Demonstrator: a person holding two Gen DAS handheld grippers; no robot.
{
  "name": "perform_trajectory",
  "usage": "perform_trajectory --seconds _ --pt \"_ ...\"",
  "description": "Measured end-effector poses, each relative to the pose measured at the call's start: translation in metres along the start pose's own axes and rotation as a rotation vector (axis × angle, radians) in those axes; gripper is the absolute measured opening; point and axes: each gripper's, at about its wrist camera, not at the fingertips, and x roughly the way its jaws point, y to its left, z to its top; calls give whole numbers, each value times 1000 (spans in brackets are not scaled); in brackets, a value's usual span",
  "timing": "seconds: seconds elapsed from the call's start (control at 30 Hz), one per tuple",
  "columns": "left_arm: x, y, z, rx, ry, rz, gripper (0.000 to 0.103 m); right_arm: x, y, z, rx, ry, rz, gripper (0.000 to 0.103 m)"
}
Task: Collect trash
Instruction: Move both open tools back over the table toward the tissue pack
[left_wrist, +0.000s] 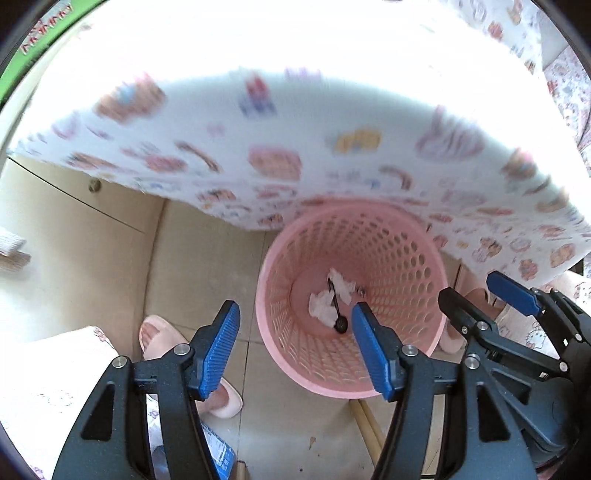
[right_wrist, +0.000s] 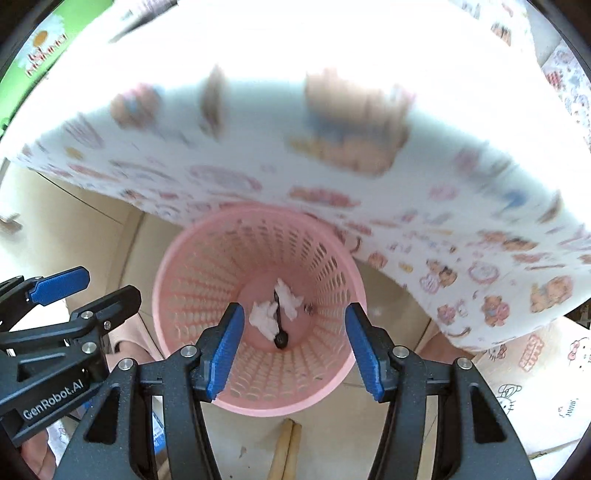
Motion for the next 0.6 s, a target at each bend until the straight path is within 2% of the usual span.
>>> perform_trajectory --seconds 0.37,0.5,0.6 --pt "-48 14 2 -25 -139 -14 61 -54 1 5 13 -118 84 60" --pt "-65 22 3 -35 -177 -46 64 -85 4 4 -33 -228 78 65" --pt "-78 25 8 -39 -216 -19 64 -105 9 3 -85 -305 71 65"
